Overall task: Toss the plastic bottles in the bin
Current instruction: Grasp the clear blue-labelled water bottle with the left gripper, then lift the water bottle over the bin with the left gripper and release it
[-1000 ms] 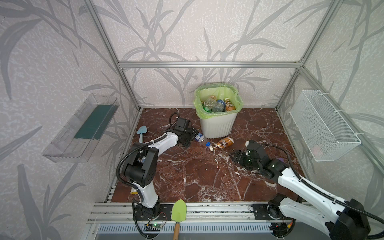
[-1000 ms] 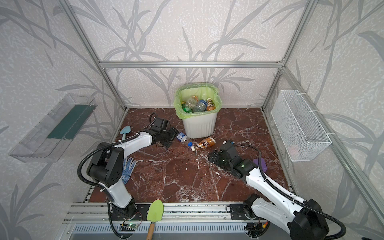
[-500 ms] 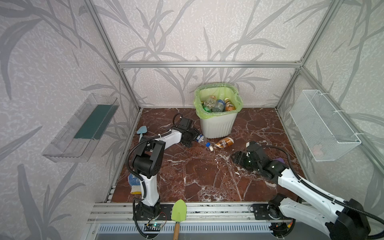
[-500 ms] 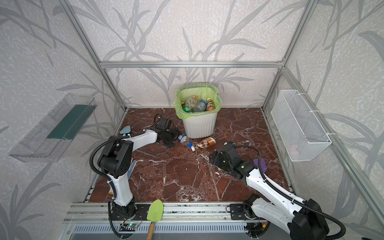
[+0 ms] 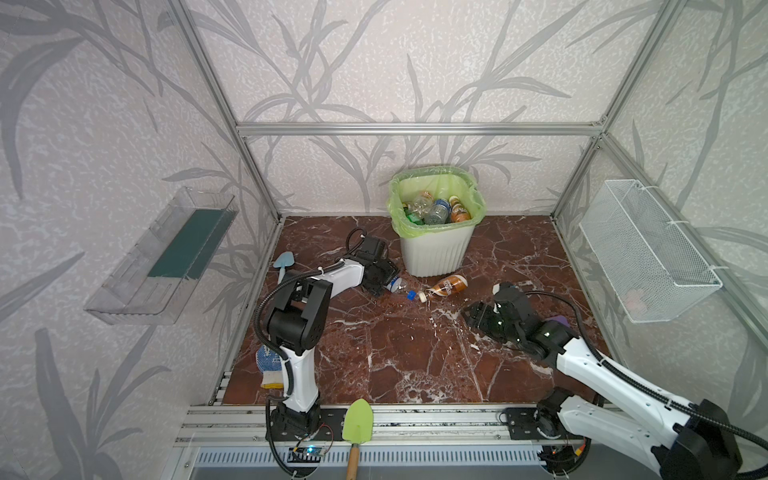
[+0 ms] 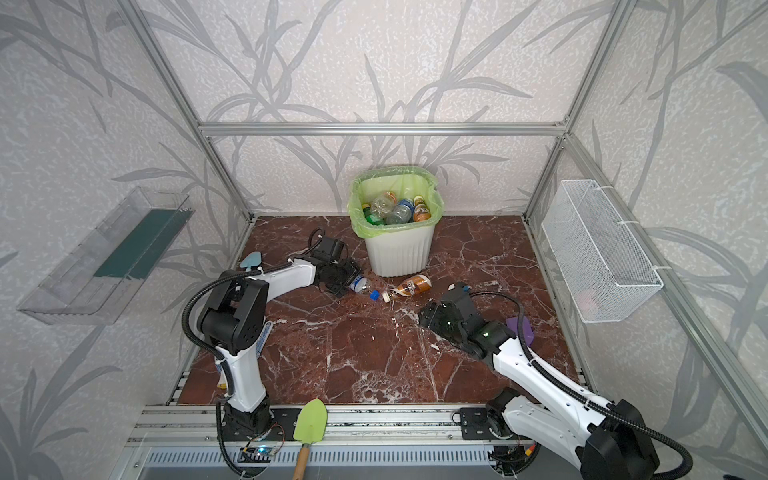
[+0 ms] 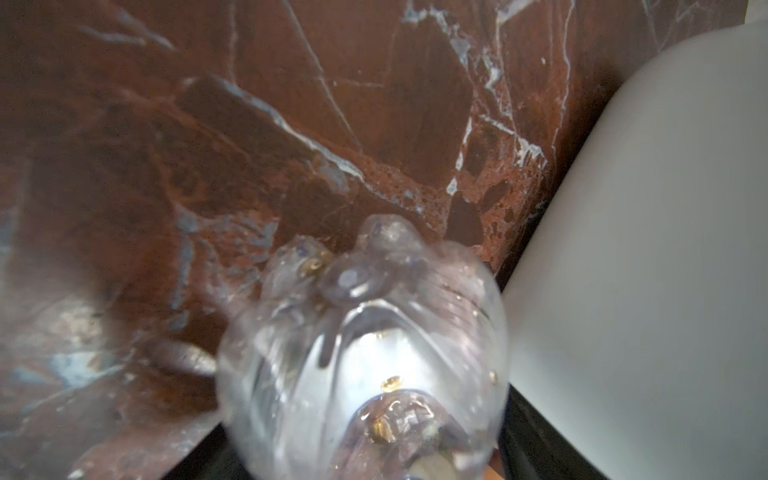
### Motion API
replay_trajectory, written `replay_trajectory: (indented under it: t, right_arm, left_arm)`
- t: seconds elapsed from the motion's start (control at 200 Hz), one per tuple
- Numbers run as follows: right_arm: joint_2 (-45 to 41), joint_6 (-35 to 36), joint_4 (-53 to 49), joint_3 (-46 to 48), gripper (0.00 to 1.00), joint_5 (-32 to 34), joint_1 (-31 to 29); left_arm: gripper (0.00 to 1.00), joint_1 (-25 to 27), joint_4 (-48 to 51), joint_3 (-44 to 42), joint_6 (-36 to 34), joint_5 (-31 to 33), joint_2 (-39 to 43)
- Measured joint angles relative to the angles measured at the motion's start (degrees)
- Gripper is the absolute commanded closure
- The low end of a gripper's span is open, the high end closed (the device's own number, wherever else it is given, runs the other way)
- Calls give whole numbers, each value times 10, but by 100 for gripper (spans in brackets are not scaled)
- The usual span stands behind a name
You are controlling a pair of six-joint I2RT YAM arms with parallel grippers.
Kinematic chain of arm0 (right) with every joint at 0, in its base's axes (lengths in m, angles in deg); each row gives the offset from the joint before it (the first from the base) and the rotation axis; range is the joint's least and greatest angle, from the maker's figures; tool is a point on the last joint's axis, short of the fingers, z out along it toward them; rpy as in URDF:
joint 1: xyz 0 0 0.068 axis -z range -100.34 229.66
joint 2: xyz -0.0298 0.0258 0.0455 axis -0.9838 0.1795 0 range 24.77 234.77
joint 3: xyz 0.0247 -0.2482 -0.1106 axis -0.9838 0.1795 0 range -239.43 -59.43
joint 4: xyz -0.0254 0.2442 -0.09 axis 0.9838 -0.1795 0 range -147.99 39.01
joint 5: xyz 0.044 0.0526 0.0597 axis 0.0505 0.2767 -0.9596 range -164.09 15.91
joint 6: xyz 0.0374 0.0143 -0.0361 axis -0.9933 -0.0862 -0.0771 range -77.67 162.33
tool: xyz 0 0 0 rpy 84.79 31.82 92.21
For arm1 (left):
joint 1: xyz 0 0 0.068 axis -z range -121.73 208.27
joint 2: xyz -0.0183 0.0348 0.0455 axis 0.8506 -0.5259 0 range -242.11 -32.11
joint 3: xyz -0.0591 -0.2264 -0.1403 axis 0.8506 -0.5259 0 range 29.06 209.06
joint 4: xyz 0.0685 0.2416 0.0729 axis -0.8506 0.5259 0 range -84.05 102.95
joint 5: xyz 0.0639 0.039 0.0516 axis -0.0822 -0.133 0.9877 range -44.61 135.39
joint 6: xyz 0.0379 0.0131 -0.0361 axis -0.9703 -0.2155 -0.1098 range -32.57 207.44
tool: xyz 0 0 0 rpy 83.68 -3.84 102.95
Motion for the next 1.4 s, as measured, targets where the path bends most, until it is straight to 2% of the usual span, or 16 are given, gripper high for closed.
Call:
replay_trajectory:
  t: [0.27,0.435,0.59,1.04,1.255,1.4]
  right_arm:
    - [-5,0,0,1,25,1,0]
    - [-9,-1,0,2,25,3,0]
    - [-9,-1,0,3,26,4,0]
    - [18,-3,14,3,27,-4,0]
    - [25,-3,18,3,27,-8,0]
    - [26,-3,18,3,27,-10,0]
  left_arm:
    - [41,-4,-3,-8,-8,-3,3]
    - [49,-9,2,-45,-22,-5,39]
    - [52,-16,17,-96,-40,-7,122]
    - [53,-23,44,-243,-94,-22,402]
    - [53,-23,55,-246,-119,-21,530]
    - [52,-23,59,-191,-133,-22,542]
